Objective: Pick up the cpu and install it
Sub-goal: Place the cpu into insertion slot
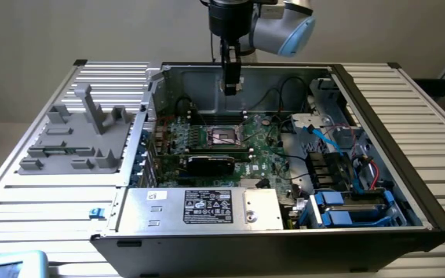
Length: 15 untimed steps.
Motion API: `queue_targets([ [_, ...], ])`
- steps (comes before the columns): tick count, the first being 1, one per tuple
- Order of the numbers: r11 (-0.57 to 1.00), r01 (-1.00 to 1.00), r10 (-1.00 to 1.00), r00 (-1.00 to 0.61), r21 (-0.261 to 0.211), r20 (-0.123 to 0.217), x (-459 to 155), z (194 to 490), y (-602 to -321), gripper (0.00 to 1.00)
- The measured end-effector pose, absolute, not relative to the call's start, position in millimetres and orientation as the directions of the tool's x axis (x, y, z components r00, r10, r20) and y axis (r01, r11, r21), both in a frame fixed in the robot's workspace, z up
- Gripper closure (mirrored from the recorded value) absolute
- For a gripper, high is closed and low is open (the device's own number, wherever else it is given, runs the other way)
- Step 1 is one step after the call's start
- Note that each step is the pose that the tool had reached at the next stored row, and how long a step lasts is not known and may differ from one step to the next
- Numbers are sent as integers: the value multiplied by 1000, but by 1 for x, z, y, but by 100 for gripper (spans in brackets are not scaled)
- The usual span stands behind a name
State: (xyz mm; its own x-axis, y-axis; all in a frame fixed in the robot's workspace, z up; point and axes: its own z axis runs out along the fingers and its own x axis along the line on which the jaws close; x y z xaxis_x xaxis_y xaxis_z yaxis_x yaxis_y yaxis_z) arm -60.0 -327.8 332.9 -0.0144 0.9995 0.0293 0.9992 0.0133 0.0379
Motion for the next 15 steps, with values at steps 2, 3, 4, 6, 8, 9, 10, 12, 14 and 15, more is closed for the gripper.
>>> queue_targets([
  [2, 13, 999, 999, -14, 38, 29, -60, 333, -328, 44],
  [3, 13, 999, 999, -14, 38, 29, -60, 333, -328, 44],
  [4, 13, 999, 999, -14, 38, 29, -60, 333, -328, 44],
  [6, 9, 999, 1000, -10, 38, 29, -60, 333, -328, 44],
  [8, -10, 999, 1000, 9, 38, 29, -60, 333, -328, 44],
  [9, -24, 999, 999, 23, 38, 29, -60, 332, -328, 44],
  [10, -38, 999, 999, 37, 38, 29, -60, 332, -328, 44],
  [12, -63, 997, 998, 62, 38, 29, -60, 332, -328, 44],
  [14, -61, 997, 998, 60, 37, 29, -60, 331, -328, 44],
  [15, -53, 998, 998, 52, 37, 28, -60, 331, -328, 44],
])
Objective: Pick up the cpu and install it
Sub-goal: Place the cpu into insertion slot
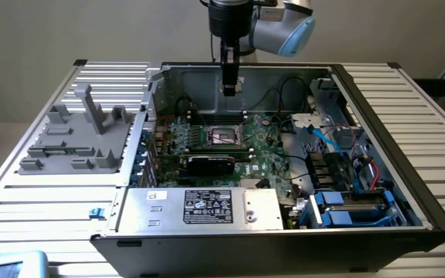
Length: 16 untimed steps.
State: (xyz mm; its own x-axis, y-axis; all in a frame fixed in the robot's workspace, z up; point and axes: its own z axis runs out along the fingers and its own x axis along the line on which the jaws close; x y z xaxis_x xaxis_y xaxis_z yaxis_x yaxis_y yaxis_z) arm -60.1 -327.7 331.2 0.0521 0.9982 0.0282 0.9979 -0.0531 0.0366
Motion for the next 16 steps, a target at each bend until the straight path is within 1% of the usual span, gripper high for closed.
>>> queue_targets([
  [6, 14, 999, 1000, -15, 36, 12, -60, 329, -328, 44],
  [11, 41, 999, 999, -40, 35, -19, -60, 326, -328, 44],
  [14, 41, 999, 999, -40, 35, -19, -61, 326, -328, 44],
  [16, 40, 999, 999, -40, 36, -10, -61, 325, -328, 44],
])
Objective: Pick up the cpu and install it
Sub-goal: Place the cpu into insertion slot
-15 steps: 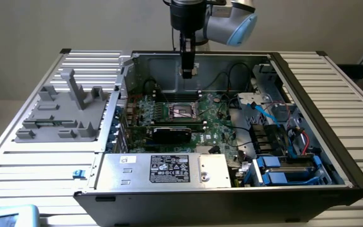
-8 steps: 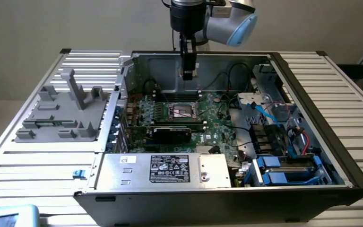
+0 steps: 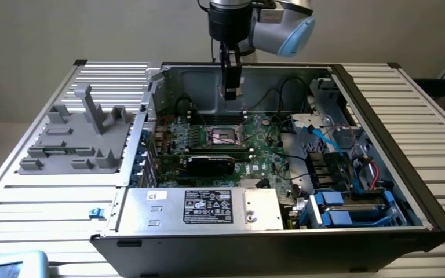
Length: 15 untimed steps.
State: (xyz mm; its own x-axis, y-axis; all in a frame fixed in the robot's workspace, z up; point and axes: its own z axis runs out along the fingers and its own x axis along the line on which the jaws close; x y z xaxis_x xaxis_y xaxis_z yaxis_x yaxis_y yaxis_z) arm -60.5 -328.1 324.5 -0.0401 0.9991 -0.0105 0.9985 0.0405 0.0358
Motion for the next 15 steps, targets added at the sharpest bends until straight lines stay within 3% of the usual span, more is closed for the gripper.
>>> queue_targets([
  [15, 38, 999, 999, -37, 36, -6, -61, 297, -332, 44],
])
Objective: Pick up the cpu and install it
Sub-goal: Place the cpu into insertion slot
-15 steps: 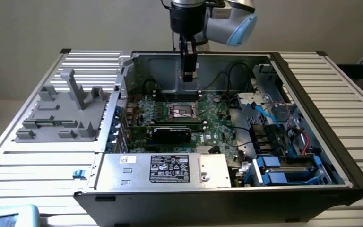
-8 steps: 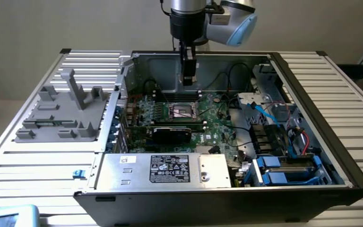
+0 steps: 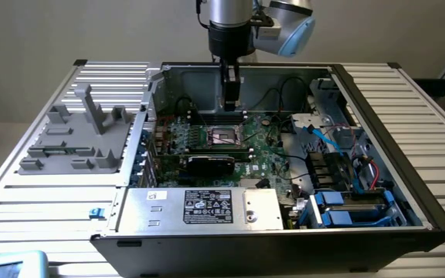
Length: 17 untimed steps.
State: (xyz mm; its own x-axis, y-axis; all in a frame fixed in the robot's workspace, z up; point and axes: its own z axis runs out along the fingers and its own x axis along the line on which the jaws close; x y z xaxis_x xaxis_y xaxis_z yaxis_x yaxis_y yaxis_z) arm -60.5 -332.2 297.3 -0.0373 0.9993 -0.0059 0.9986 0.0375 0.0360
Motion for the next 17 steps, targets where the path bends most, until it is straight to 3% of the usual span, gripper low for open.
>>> queue_targets([
  [17, 22, 999, 1000, -22, 36, -6, -61, 266, -340, 44],
])
